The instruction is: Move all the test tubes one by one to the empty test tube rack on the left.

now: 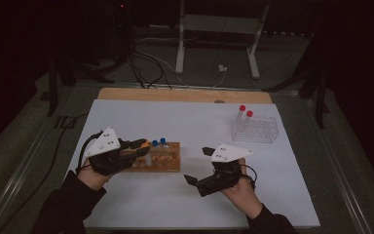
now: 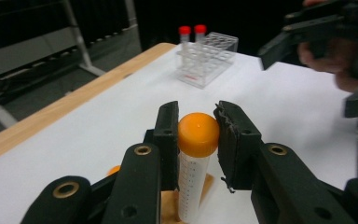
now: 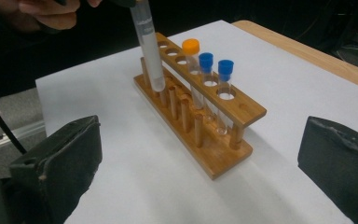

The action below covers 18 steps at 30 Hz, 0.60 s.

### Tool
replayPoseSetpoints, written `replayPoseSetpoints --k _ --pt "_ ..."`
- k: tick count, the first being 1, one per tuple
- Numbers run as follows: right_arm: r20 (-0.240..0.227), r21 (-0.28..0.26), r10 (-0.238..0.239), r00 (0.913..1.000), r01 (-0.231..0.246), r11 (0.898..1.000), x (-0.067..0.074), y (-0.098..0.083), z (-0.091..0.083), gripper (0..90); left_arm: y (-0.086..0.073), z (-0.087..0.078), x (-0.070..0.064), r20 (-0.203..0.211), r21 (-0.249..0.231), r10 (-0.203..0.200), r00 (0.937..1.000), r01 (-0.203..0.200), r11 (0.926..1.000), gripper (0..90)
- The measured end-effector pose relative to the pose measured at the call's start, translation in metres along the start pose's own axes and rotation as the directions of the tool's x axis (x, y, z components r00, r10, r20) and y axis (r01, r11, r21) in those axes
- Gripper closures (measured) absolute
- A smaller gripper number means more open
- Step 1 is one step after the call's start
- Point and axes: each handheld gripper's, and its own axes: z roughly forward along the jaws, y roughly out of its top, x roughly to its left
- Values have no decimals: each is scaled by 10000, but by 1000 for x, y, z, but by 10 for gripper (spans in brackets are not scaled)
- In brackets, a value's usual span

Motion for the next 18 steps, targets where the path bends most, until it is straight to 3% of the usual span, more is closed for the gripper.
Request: replayPoseSetpoints --k 7,14,18 --pt "29 -8 -87 10000 87 10000 -1 0 -2 0 -3 -7 13 -653 -165 -150 9978 140 9998 720" --pt "38 -57 -86 10000 86 9999 -1 0 -3 0 -10 -8 25 -1618 -487 -554 9853 481 9977 720" --pt "66 -55 -107 9999 107 9999 -2 0 -3 0 -15 -7 30 -1695 -474 -666 9833 594 9971 720"
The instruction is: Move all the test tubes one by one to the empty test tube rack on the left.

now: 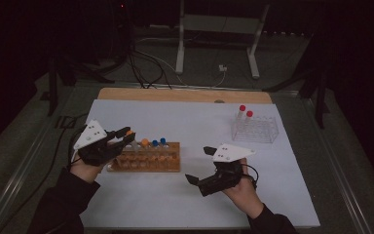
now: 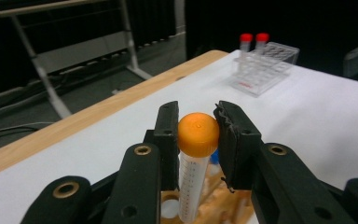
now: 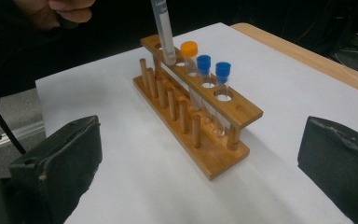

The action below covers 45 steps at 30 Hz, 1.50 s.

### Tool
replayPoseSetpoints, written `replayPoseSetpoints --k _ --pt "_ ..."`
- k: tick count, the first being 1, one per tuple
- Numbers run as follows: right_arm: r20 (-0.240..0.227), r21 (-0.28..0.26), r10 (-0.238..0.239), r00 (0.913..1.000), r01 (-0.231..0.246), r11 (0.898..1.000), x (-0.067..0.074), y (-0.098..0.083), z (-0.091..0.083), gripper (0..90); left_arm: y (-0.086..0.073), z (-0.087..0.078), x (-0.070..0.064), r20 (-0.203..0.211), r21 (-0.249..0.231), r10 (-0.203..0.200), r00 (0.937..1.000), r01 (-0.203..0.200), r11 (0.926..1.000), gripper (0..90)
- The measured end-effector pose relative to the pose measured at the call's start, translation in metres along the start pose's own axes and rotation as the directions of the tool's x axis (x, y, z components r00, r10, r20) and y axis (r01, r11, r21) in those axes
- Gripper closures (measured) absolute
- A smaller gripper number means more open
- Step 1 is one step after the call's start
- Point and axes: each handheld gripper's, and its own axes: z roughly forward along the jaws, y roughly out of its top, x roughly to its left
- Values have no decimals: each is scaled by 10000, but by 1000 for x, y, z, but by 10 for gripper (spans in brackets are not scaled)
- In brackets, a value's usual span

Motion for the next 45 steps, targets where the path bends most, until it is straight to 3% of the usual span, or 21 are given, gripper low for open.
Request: replayPoseSetpoints --k 5,10,22,26,36,45 --pt "-50 58 -10 10000 10 10000 0 -1 1 0 -3 3 2 -325 -227 109 9994 -116 9997 720" --pt "-61 70 -19 10000 20 10000 0 -1 1 0 -7 7 6 -408 -340 -79 9991 65 9994 720" --pt "-49 71 34 10000 -34 10000 -1 -1 0 0 -26 26 5 -254 352 -186 9995 195 9992 720" --pt "-60 53 121 9999 -120 9999 -3 -1 -1 0 -32 31 4 -275 765 -67 9996 88 9970 720" --pt "-40 6 145 9999 -145 9999 -4 0 -3 0 -43 40 9 -89 1371 -336 9994 345 9900 719" --pt "-36 2 161 9999 -161 9999 -5 0 -3 0 -44 42 12 51 1563 -494 9988 480 9865 717"
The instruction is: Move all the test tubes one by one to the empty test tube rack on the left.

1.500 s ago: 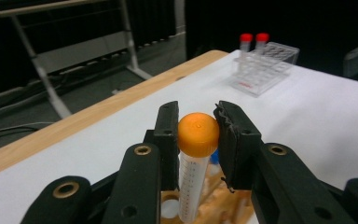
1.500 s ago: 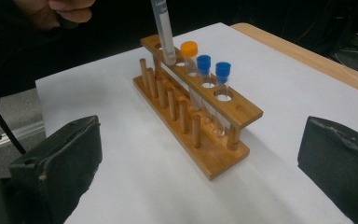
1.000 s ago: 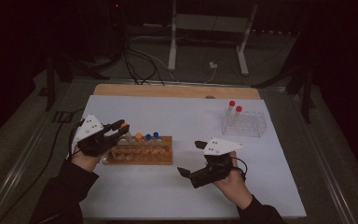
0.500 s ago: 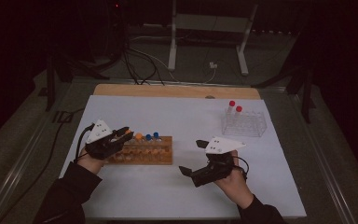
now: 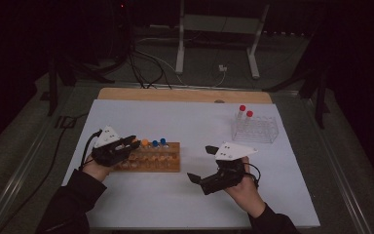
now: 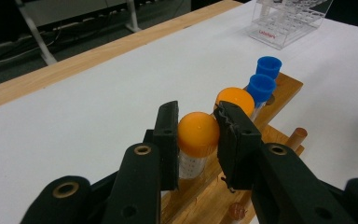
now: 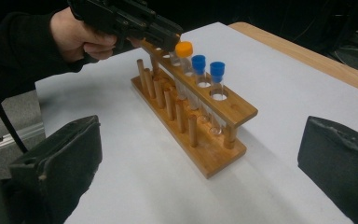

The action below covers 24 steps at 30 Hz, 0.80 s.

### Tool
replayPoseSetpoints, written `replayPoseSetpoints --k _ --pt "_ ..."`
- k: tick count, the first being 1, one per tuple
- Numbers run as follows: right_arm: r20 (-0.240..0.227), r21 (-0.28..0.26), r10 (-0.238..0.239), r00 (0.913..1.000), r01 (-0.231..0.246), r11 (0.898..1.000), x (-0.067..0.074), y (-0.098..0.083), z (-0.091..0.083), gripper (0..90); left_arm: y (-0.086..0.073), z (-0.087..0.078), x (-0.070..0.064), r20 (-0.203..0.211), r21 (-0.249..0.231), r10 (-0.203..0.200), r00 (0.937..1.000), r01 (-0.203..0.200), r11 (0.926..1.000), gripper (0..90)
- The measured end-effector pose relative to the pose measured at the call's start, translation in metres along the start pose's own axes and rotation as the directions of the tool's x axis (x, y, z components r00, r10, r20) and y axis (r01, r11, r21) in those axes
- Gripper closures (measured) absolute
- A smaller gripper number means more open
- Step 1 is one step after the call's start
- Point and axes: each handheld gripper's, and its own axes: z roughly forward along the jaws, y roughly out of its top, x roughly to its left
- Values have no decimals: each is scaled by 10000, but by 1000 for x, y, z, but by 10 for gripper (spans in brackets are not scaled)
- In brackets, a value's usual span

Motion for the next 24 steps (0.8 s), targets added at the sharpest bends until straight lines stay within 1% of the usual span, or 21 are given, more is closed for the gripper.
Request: replayPoseSetpoints --k 3,7,8,10,12,13,14,16,17,18,20,21,22,23,24 --pt "8 -21 -11 10000 11 10000 0 0 -1 0 0 0 1 76 -2 -82 9999 82 10000 715" --pt "-44 -200 11 10000 -12 9998 -2 1 -3 0 -1 -1 3 181 -70 -271 9995 272 9996 702" --pt "-35 -271 6 10000 -7 9996 -3 1 -5 0 0 -2 3 251 -44 -328 9991 329 9994 684" --pt "24 -341 -7 10000 8 9994 -5 2 -7 0 0 -4 2 220 -41 -236 9995 236 9997 618" --pt "148 -457 -10 9999 16 9990 -8 4 -11 0 2 -7 1 144 -160 -215 9997 218 9996 542" --pt "245 -475 -51 9997 62 9989 -9 5 -13 0 3 -9 1 169 -251 -241 9996 245 9994 487" --pt "397 -524 -74 9992 95 9986 -11 6 -16 0 5 -11 0 326 -340 -245 9992 256 9991 430" --pt "624 -716 0 9981 44 9974 -18 9 -22 0 7 -15 -3 365 -453 -84 9993 101 9989 374" --pt "776 -807 91 9969 -28 9967 -22 10 -25 0 9 -16 -5 455 -574 13 9990 14 9984 325" --pt "983 -898 106 9951 -17 9960 -26 11 -28 0 10 -18 -7 438 -617 37 9990 -10 9981 266" --pt "1435 -985 196 9895 -55 9951 -37 12 -34 0 14 -20 -10 531 -751 90 9985 -50 9972 160" --pt "1656 -1057 257 9859 -82 9944 -43 12 -37 0 15 -21 -12 487 -802 107 9988 -68 9968 147" --pt "1851 -1075 315 9822 -116 9941 -50 12 -40 0 17 -22 -14 629 -885 161 9979 -105 9960 115" --pt "2073 -1128 370 9776 -137 9935 -56 11 -42 0 18 -24 -16 666 -953 180 9976 -116 9954 73" --pt "2244 -1212 477 9733 -207 9924 -63 11 -45 0 19 -25 -17 685 -1006 162 9975 -93 9949 70"
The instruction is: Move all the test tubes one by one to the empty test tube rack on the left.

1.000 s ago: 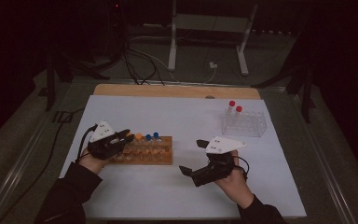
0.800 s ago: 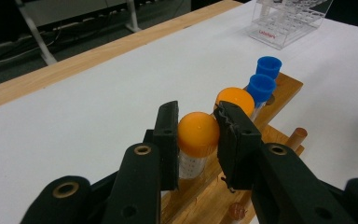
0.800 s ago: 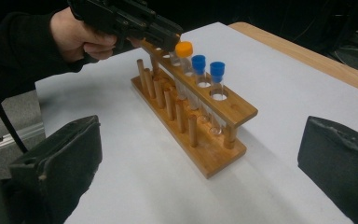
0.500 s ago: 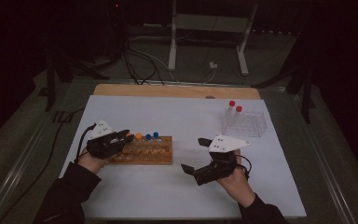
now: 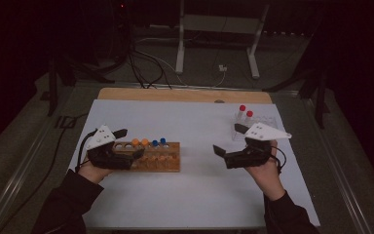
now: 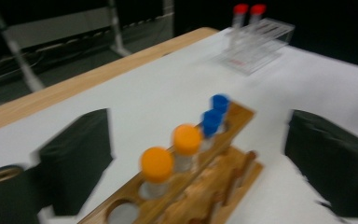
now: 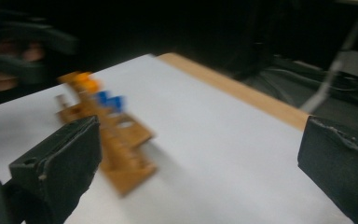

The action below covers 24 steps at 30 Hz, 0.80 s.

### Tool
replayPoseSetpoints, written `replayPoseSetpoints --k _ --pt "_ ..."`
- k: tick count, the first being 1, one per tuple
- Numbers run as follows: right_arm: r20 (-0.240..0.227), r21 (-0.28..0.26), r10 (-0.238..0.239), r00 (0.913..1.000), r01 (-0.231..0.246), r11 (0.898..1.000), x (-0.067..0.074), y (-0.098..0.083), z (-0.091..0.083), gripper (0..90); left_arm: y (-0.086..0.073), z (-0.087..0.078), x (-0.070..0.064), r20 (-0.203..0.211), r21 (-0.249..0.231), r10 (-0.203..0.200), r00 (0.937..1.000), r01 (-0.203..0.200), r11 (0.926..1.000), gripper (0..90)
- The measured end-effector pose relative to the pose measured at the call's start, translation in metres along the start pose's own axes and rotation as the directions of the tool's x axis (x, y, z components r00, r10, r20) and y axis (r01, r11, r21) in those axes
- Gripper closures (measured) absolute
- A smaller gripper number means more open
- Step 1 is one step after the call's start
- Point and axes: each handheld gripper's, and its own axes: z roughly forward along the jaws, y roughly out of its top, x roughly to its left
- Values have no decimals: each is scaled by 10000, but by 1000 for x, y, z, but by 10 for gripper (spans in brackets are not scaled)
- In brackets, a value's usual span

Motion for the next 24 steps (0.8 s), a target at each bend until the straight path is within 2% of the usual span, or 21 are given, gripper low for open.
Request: replayPoseSetpoints --k 1,2,3,7,12,15,16,17,19,21,24 --pt "138 -30 81 9999 -81 10000 -7 -1 -1 0 1 -1 -1 214 -93 10 9998 -8 10000 56" --pt "386 -49 109 9992 -107 9999 -13 -2 -2 0 2 -2 -3 212 -153 25 9998 -21 9999 22" --pt "670 -25 118 9977 -117 9999 -19 -3 -3 0 3 -3 -4 174 -198 14 9998 -10 9998 22" --pt "1335 52 393 9903 -403 9992 -45 -9 -4 0 5 -6 -7 338 -468 130 9993 -114 9988 21" --pt "2149 271 850 9729 -930 9953 -78 -21 0 0 5 -7 -7 403 -542 104 9991 -82 9985 21" --pt "2395 522 1233 9630 -1396 9888 -95 -33 5 41 5 -7 -6 410 -501 107 9991 -86 9987 21" --pt "2340 617 1549 9598 -1736 9829 -101 -36 8 42 5 -7 -6 449 -509 119 9989 -96 9987 21" --pt "2349 708 1738 9563 -1951 9782 -105 -40 11 46 5 -7 -7 376 -502 148 9992 -129 9987 21" --pt "2680 935 1679 9487 -1991 9755 -110 -46 17 57 5 -7 -7 422 -502 171 9990 -150 9986 21" --pt "2773 1046 1781 9441 -2140 9712 -116 -52 22 125 5 -6 -8 443 -465 198 9988 -178 9988 21" --pt "3097 1327 1756 9345 -2254 9652 -123 -59 30 171 5 -5 -9 431 -414 244 9988 -226 9989 21"
